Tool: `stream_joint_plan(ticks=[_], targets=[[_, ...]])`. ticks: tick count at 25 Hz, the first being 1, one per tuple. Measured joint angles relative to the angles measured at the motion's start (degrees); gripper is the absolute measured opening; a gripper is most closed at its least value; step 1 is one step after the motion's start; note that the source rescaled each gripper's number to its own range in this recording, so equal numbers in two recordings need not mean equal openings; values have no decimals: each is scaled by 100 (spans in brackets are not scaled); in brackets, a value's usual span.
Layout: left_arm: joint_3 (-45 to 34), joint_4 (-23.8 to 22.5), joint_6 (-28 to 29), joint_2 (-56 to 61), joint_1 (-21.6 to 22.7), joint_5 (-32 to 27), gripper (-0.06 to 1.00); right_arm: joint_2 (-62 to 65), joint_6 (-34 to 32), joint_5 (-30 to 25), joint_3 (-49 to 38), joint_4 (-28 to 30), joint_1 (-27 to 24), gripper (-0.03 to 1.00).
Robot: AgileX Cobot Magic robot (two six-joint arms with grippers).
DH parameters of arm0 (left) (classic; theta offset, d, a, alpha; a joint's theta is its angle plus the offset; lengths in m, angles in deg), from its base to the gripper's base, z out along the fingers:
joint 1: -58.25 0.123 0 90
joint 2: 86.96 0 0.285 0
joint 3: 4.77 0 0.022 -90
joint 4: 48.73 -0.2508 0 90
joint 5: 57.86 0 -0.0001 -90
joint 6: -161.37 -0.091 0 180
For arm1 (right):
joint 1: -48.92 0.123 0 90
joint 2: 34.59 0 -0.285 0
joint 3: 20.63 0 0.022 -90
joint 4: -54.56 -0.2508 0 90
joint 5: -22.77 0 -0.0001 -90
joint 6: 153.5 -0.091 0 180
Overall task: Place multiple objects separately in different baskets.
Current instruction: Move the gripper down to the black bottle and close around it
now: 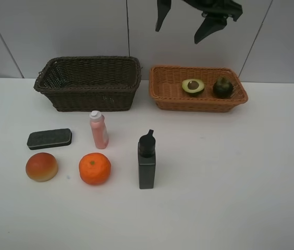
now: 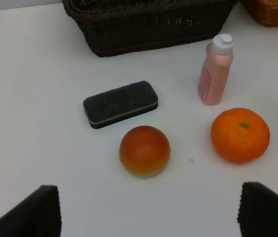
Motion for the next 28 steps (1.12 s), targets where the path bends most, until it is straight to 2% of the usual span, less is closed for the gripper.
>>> stream_joint_plan(ticks=[9, 20, 28], targets=[[0, 0, 0, 0, 0, 0, 84, 612, -271, -12, -1268, 0, 541, 98], [0, 0, 0, 0, 0, 0, 84, 829, -676, -12, -1757, 63, 1141, 98], [0, 0, 0, 0, 0, 0, 84, 829, -771, -12, -2434, 0, 1283, 98]])
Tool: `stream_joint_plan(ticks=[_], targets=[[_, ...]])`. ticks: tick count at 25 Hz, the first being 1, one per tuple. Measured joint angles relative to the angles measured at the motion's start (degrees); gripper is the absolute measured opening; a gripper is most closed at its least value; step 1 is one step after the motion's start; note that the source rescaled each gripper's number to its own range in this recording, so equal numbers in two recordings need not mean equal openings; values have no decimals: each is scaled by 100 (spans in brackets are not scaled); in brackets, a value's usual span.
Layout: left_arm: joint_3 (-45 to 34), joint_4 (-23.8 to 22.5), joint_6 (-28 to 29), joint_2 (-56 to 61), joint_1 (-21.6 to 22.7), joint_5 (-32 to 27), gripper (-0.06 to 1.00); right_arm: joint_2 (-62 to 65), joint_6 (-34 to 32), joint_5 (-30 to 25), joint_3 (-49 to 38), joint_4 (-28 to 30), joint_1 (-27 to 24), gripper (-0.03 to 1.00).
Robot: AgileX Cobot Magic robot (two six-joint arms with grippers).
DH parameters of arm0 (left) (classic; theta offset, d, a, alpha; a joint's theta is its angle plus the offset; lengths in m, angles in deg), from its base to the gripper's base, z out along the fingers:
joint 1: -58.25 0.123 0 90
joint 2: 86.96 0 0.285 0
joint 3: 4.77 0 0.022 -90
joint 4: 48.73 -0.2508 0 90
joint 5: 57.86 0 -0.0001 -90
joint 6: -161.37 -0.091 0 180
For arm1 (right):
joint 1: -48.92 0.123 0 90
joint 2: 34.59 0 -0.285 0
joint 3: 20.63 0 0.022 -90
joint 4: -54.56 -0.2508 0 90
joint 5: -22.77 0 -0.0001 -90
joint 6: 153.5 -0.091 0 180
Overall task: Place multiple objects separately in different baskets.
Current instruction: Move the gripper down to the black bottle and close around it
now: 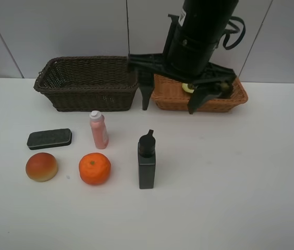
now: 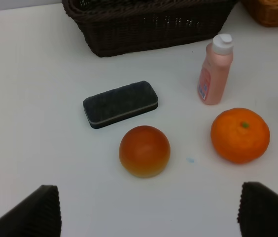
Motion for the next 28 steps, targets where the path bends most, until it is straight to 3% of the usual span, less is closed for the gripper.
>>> stream_joint_plan(ticks=[10, 28], targets=[[0, 0, 0, 0, 0, 0, 84, 0, -45, -15, -32, -135, 475, 98], [0, 0, 0, 0, 0, 0, 84, -934, -6, 25, -32, -318, 568, 98]])
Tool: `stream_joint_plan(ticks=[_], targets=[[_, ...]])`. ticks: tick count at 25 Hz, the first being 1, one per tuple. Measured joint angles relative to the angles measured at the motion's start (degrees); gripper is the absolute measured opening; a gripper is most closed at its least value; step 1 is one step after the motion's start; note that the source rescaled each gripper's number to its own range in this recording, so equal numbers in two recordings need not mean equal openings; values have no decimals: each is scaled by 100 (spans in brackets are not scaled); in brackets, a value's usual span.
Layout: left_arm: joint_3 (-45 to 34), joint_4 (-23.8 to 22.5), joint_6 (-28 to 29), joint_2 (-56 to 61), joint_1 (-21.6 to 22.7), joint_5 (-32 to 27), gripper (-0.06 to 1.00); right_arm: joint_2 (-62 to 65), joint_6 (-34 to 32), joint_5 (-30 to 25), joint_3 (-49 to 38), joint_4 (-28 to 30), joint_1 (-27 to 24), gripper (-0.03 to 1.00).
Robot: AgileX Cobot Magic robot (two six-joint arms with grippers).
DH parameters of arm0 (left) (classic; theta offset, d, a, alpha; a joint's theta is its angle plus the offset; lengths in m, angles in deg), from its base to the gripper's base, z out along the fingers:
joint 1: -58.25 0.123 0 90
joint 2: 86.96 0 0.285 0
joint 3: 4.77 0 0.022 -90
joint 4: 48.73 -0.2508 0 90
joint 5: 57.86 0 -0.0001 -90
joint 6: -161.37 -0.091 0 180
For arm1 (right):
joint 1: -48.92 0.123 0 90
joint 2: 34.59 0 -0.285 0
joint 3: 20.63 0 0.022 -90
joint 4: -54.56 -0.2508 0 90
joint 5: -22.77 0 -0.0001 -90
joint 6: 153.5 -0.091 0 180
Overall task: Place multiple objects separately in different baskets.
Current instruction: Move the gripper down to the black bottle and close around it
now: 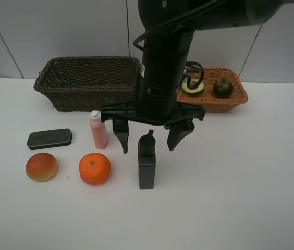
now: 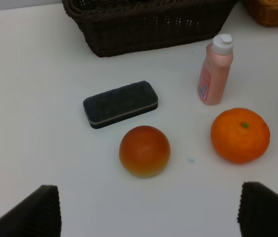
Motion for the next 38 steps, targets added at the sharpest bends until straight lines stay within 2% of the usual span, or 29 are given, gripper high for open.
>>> stream_joint_plan(ticks=[14, 38], targets=[[0, 0, 0, 0, 0, 0, 84, -556, 0, 341, 0, 35, 0, 98], [0, 0, 0, 0, 0, 0, 84, -974, 4, 412, 0, 97, 0, 98]])
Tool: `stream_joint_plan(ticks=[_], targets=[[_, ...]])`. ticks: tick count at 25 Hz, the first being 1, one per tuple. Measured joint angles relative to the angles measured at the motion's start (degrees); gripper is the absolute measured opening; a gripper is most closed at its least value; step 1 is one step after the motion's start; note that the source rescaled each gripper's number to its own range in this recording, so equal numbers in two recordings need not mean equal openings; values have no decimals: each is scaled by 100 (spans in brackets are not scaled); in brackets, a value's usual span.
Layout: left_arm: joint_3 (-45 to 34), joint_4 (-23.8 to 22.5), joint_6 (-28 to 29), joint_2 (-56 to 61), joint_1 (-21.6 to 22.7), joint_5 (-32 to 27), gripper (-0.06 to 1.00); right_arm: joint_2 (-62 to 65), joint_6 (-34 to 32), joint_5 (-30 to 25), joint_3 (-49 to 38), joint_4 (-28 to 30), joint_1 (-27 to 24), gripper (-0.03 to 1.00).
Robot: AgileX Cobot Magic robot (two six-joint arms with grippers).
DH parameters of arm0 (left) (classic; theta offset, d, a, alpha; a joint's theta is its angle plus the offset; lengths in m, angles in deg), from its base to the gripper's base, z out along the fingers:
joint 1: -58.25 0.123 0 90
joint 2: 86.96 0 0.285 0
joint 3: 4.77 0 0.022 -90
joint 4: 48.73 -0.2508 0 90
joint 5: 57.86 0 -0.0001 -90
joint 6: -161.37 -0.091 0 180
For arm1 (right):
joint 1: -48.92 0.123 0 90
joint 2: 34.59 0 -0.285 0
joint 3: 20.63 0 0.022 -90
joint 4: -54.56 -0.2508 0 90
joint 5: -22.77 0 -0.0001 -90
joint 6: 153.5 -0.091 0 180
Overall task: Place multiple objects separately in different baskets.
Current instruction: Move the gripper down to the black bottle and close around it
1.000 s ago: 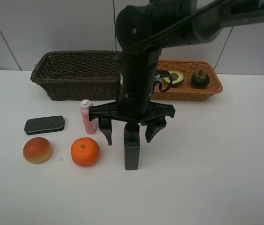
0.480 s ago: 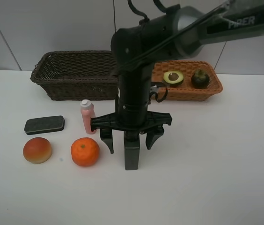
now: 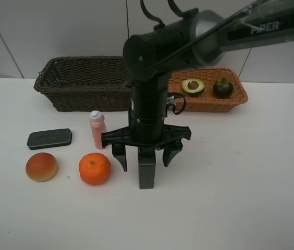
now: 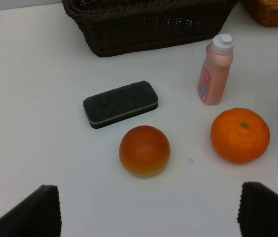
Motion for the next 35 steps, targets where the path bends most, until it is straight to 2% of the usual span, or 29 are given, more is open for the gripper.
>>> stream_joint_plan(ticks=[2, 4, 5, 6, 7, 8, 35], targets=[[0, 0, 0, 0, 0, 0, 84, 0, 0, 0, 0, 0, 0, 98], [0, 0, 0, 0, 0, 0, 84, 0, 0, 0, 0, 0, 0, 91], [0, 0, 0, 0, 0, 0, 84, 0, 0, 0, 0, 0, 0, 80], [0, 0, 0, 0, 0, 0, 84, 0, -5, 0, 0, 0, 0, 62], [0, 0, 0, 0, 0, 0, 84, 0, -18, 0, 0, 25, 0, 40], [0, 0, 0, 0, 0, 0, 84, 0, -42, -24, 0, 22, 0, 38], [0, -5, 0, 0, 0, 0, 84, 0, -66, -24, 0, 40, 0, 38]])
